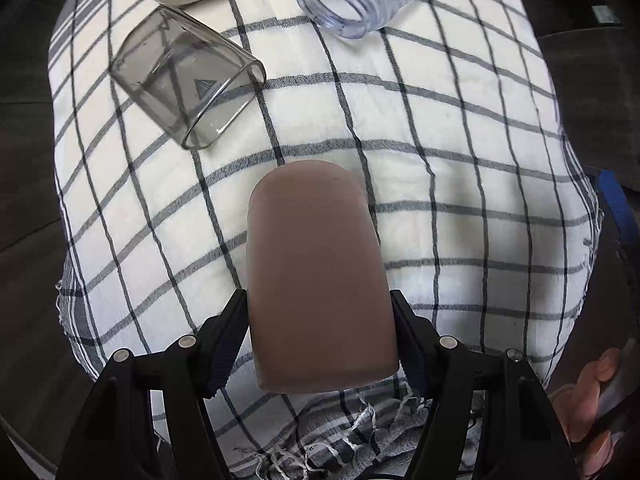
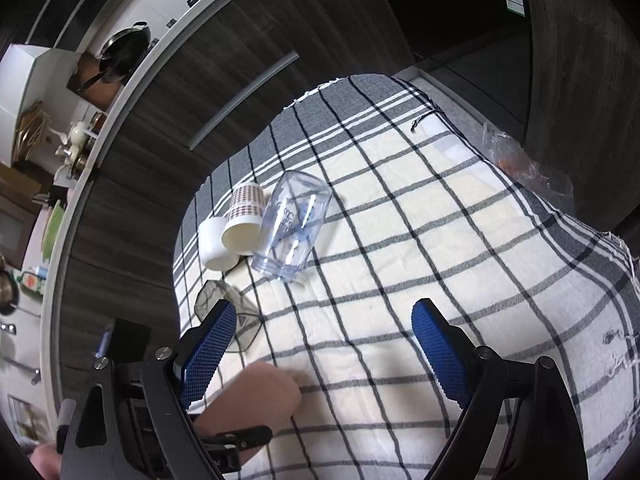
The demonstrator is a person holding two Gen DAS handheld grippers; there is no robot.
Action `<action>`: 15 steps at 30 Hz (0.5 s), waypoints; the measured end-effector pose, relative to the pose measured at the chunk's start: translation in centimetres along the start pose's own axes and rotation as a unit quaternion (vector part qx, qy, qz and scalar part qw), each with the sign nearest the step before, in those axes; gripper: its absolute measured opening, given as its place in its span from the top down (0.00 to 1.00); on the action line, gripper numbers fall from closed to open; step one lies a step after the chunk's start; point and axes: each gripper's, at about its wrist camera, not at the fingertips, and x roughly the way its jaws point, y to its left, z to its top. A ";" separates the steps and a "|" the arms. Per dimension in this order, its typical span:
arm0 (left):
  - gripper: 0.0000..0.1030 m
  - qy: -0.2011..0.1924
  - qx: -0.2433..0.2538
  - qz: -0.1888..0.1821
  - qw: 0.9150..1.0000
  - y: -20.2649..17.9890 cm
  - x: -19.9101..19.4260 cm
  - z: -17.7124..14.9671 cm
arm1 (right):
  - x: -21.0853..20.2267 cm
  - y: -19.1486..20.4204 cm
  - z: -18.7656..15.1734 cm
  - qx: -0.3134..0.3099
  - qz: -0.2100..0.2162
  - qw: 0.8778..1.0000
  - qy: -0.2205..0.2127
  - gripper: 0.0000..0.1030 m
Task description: Flip cup upside down
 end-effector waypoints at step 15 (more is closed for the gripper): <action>0.30 0.005 -0.001 0.007 1.000 0.1 0.1 2.5 | 1.9 -0.3 1.8 0.004 -0.022 1.000 0.003 0.13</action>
